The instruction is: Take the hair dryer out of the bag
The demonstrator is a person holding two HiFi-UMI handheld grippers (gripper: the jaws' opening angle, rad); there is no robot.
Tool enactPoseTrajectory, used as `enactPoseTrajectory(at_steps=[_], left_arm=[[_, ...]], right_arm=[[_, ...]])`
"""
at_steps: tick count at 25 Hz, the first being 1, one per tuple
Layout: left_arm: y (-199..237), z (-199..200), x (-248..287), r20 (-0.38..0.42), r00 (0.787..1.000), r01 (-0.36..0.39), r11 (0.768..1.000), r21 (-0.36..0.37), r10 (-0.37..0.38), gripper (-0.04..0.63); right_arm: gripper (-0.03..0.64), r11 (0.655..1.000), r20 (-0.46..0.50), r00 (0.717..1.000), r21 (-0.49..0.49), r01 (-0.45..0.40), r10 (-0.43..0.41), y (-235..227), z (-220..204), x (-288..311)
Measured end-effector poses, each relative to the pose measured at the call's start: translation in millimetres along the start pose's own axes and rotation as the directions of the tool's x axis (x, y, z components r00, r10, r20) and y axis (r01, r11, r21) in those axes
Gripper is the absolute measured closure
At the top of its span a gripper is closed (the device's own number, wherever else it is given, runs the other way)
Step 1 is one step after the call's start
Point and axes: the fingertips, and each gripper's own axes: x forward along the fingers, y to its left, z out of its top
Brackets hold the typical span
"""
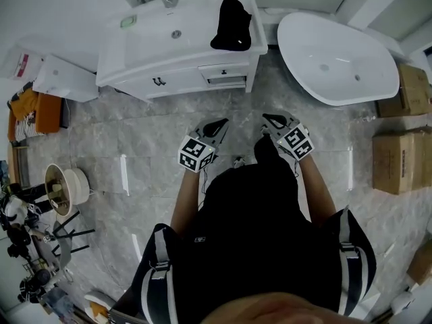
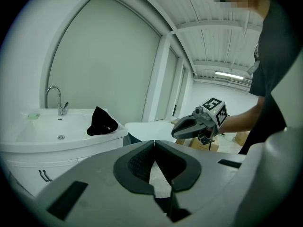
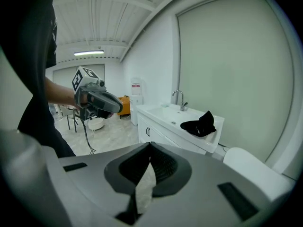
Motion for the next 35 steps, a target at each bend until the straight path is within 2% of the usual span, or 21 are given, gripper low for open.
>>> enactPoseTrajectory(at_steps=[5,11,18,25,35], left_arm=[[8,2,8,-0.015,1.0,-0.01,1.0,-0.005,0.01,0.578],[21,-2,24,-0.051,0.998,-0.036,0.999,-0.017,0.035,0.578],[40,5,53,-0.09,0.993,-0.079,0.997,-0.001,0.079,0.578],[51,27,93,-0.093,0.99,-0.11,0.994,-0.027,0.107,0.578],[64,30,125,-0.15,0.971,-0.191,0.981,-0.024,0.185,0.578]], right_arm=[[0.558,1.0,0.004,1.0,-0.001,-0.008,0.008,-16,6,8],[0.558,1.0,-0.066,0.998,0.0,-0.021,0.021,-38,-9,23],[0.558,0.998,-0.065,0.996,-0.003,-0.063,0.062,-70,-7,35],[0.558,0.993,-0.078,0.991,-0.028,-0.115,0.112,-113,-6,39],[0.558,0.985,-0.055,0.984,-0.015,-0.173,0.172,-172,-4,50]])
